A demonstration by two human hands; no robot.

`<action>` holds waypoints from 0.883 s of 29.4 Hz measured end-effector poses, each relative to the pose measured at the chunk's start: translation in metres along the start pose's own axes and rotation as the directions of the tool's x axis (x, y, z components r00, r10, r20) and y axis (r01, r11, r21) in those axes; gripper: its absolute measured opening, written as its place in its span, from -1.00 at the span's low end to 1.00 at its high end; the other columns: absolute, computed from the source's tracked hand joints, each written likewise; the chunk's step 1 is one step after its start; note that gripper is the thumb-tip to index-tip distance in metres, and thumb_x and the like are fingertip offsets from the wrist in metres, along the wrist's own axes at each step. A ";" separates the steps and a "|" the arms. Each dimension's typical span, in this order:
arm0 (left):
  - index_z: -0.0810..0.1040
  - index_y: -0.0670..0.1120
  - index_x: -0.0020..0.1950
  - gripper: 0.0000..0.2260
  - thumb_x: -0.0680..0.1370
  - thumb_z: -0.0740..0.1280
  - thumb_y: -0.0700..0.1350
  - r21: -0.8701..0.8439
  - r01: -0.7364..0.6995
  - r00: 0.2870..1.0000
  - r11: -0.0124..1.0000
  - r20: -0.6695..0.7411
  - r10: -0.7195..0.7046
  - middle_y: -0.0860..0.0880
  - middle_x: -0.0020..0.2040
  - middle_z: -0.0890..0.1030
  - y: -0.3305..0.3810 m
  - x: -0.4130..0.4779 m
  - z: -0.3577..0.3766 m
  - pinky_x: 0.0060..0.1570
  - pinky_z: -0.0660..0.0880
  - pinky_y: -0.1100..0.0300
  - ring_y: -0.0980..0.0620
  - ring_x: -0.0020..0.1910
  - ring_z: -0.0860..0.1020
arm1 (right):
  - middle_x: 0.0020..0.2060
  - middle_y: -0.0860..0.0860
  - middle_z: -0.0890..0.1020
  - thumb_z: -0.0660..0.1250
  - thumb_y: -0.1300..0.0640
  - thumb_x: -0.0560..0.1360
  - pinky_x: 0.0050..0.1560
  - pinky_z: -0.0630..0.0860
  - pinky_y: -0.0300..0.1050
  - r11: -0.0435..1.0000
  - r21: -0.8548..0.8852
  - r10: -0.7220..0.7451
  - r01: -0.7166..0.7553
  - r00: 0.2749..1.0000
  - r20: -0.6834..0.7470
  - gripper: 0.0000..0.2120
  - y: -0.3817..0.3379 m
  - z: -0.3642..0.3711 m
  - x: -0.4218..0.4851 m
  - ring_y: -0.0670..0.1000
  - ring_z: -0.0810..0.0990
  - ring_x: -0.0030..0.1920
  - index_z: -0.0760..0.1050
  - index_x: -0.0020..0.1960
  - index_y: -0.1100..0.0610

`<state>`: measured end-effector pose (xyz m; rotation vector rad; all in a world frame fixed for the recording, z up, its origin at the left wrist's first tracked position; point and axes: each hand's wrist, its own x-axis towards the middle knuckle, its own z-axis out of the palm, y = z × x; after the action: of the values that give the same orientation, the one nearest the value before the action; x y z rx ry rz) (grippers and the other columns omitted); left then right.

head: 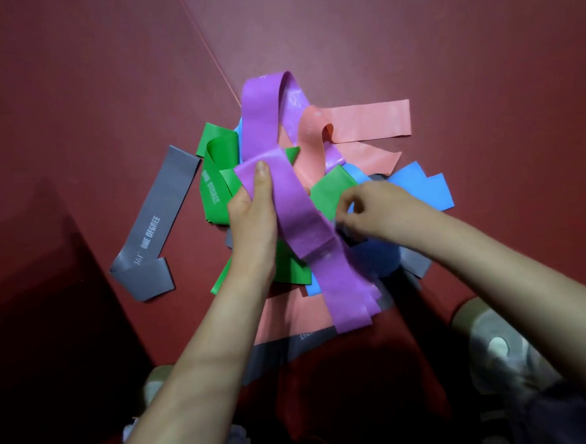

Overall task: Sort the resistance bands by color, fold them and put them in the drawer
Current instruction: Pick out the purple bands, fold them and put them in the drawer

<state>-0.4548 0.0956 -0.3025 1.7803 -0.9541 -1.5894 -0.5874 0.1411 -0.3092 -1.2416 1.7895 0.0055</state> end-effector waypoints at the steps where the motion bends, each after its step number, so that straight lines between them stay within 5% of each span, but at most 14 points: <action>1: 0.56 -0.09 -0.12 -0.76 0.59 0.15 -0.03 0.006 0.000 1.000 1.000 -0.002 0.000 -0.11 -0.12 0.59 -0.002 0.000 -0.002 -0.01 0.48 0.11 0.02 -0.10 0.53 | -0.37 -0.02 0.52 0.19 0.21 0.46 -0.23 0.38 -0.15 0.995 0.101 -0.007 0.018 0.994 -0.105 -0.84 -0.001 -0.006 0.005 0.05 0.46 -0.20 0.54 -0.11 0.11; 4: 0.54 -0.04 -0.21 -0.74 0.59 0.16 -0.02 -0.009 0.032 0.999 0.999 -0.014 -0.032 -0.09 -0.11 0.58 -0.004 0.000 -0.008 0.02 0.47 0.11 0.02 -0.09 0.52 | -0.38 -0.07 0.45 0.18 0.31 0.43 -0.30 0.30 -0.27 0.967 0.238 -0.007 0.088 0.946 -0.323 -0.78 -0.001 -0.012 0.023 0.00 0.40 -0.22 0.56 -0.04 0.18; 8: 0.54 -0.03 -0.17 -0.77 0.59 0.15 -0.05 -0.021 0.021 1.000 1.000 -0.011 -0.021 -0.03 -0.11 0.59 -0.002 -0.002 -0.009 0.05 0.47 0.14 0.07 -0.07 0.53 | -0.19 0.04 0.51 0.16 0.33 0.43 -0.15 0.27 -0.21 0.966 0.247 0.038 0.079 0.900 -0.435 -0.74 0.001 -0.011 0.043 0.00 0.41 -0.18 0.57 0.01 0.21; 11: 0.52 -0.03 -0.23 -0.75 0.60 0.15 -0.06 -0.012 0.018 1.000 1.000 0.010 -0.018 -0.05 -0.14 0.58 -0.006 -0.007 -0.011 0.01 0.49 0.17 0.05 -0.10 0.52 | -0.12 0.12 0.60 0.17 0.36 0.42 -0.06 0.32 -0.21 0.947 0.244 -0.058 0.207 0.860 -0.507 -0.75 -0.017 -0.014 0.049 0.08 0.52 -0.08 0.58 -0.02 0.24; 13: 0.54 -0.07 -0.21 -0.74 0.58 0.17 -0.03 -0.029 0.044 0.999 0.999 0.027 -0.043 -0.16 -0.10 0.61 -0.010 -0.009 -0.014 0.10 0.50 0.01 -0.03 -0.07 0.56 | -0.05 0.15 0.64 0.17 0.37 0.41 0.01 0.35 -0.22 0.930 0.220 -0.159 0.295 0.862 -0.482 -0.74 -0.033 -0.014 0.054 0.08 0.56 -0.02 0.58 -0.02 0.25; 15: 0.58 -0.14 -0.07 -0.70 0.53 0.20 0.05 -0.053 0.066 0.998 0.996 0.020 -0.065 -0.24 0.02 0.64 -0.011 -0.010 -0.017 0.18 0.48 -0.14 -0.15 0.05 0.60 | -0.12 0.10 0.61 0.15 0.38 0.42 -0.14 0.34 -0.34 0.923 0.232 -0.188 0.307 0.886 -0.424 -0.73 -0.047 -0.012 0.063 -0.05 0.52 -0.21 0.58 -0.01 0.23; 20: 0.55 -0.17 0.16 -0.49 0.40 0.23 0.18 -0.104 0.099 0.994 0.990 -0.044 -0.104 -0.18 0.12 0.62 -0.008 -0.009 -0.023 0.25 0.44 -0.13 -0.13 0.16 0.57 | -0.40 -0.06 0.39 0.16 0.35 0.45 -0.48 0.26 -0.42 0.928 0.366 0.001 0.070 0.982 -0.191 -0.74 -0.065 0.001 0.093 -0.20 0.37 -0.52 0.54 0.07 0.25; 23: 0.50 -0.16 0.24 -0.29 0.27 0.26 0.29 -0.140 0.114 0.991 0.984 -0.058 -0.123 -0.18 0.19 0.58 -0.011 -0.005 -0.026 0.28 0.41 -0.14 -0.15 0.22 0.53 | -0.07 0.04 0.59 0.15 0.35 0.47 -0.21 0.40 -0.35 0.925 0.378 0.029 0.026 0.990 -0.140 -0.69 -0.065 0.005 0.097 -0.13 0.51 -0.22 0.49 0.17 0.27; 26: 0.50 -0.18 0.24 -0.34 0.31 0.27 0.25 -0.124 0.130 0.989 0.984 -0.059 -0.138 -0.18 0.18 0.59 -0.007 -0.005 -0.028 0.27 0.42 -0.13 -0.13 0.20 0.54 | 0.27 0.16 0.46 0.16 0.34 0.45 0.19 0.25 -0.24 0.973 0.216 -0.050 0.084 0.986 -0.160 -0.65 -0.063 0.006 0.096 0.07 0.42 0.27 0.46 0.21 0.24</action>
<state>-0.4264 0.1020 -0.3016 1.8349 -0.7050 -1.6212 -0.5425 0.0425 -0.3483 -1.1653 1.8212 -0.3296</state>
